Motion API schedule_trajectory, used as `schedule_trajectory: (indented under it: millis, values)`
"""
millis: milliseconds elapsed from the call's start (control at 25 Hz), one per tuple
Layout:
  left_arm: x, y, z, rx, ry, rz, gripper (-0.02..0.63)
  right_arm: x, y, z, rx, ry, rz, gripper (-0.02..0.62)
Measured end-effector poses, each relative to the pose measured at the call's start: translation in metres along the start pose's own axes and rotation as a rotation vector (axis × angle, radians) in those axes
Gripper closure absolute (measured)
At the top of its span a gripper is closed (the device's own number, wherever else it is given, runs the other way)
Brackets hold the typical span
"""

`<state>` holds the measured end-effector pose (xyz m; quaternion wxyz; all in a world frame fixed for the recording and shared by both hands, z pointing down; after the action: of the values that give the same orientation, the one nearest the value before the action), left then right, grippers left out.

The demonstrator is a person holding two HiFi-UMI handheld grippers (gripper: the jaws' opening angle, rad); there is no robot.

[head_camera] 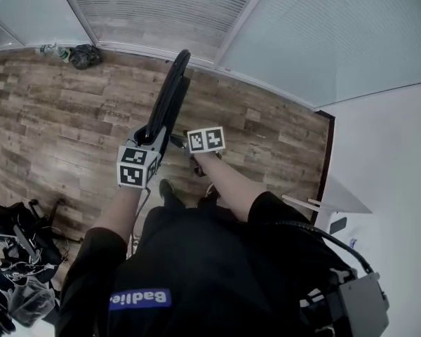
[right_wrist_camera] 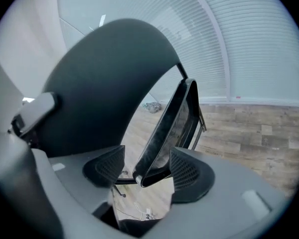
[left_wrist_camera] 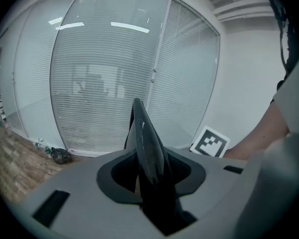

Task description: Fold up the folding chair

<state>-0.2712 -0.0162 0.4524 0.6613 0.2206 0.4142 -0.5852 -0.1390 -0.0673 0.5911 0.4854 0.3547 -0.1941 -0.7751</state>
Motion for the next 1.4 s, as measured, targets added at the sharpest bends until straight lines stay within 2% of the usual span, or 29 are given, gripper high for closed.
schedule_trajectory:
  millis: [400, 520, 600, 840, 960, 1080, 1400]
  values:
    - [0.006, -0.018, -0.004, 0.095, -0.058, 0.037, 0.490, -0.011, 0.000, -0.122, 0.001, 0.183, -0.104, 0.334]
    - [0.002, -0.020, -0.008, 0.139, -0.096, 0.085, 0.508, -0.024, -0.001, -0.159, 0.021, 0.256, -0.107, 0.360]
    - [0.001, -0.018, -0.008, 0.140, -0.105, 0.087, 0.512, -0.028, 0.000, -0.187, 0.026, 0.320, -0.117, 0.390]
    - [0.004, -0.018, -0.006, 0.170, -0.123, 0.112, 0.518, -0.030, -0.004, -0.268, -0.020, 0.504, -0.173, 0.529]
    - [0.002, -0.017, -0.006, 0.187, -0.143, 0.126, 0.518, -0.031, -0.010, -0.300, -0.018, 0.582, -0.215, 0.568]
    - [0.002, -0.015, -0.006, 0.204, -0.157, 0.148, 0.520, -0.032, -0.018, -0.328, -0.006, 0.655, -0.262, 0.592]
    - [0.003, -0.017, -0.005, 0.236, -0.177, 0.184, 0.520, -0.029, -0.044, -0.369, 0.022, 0.768, -0.462, 0.592]
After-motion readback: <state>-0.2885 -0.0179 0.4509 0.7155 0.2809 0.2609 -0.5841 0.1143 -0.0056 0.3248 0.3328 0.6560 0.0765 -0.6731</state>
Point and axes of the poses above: the fingertips, and each gripper's own axes: z forward along the fingers, y to its right, x out of its top, the point moved 7 cm from there along -z, backward along the fingers
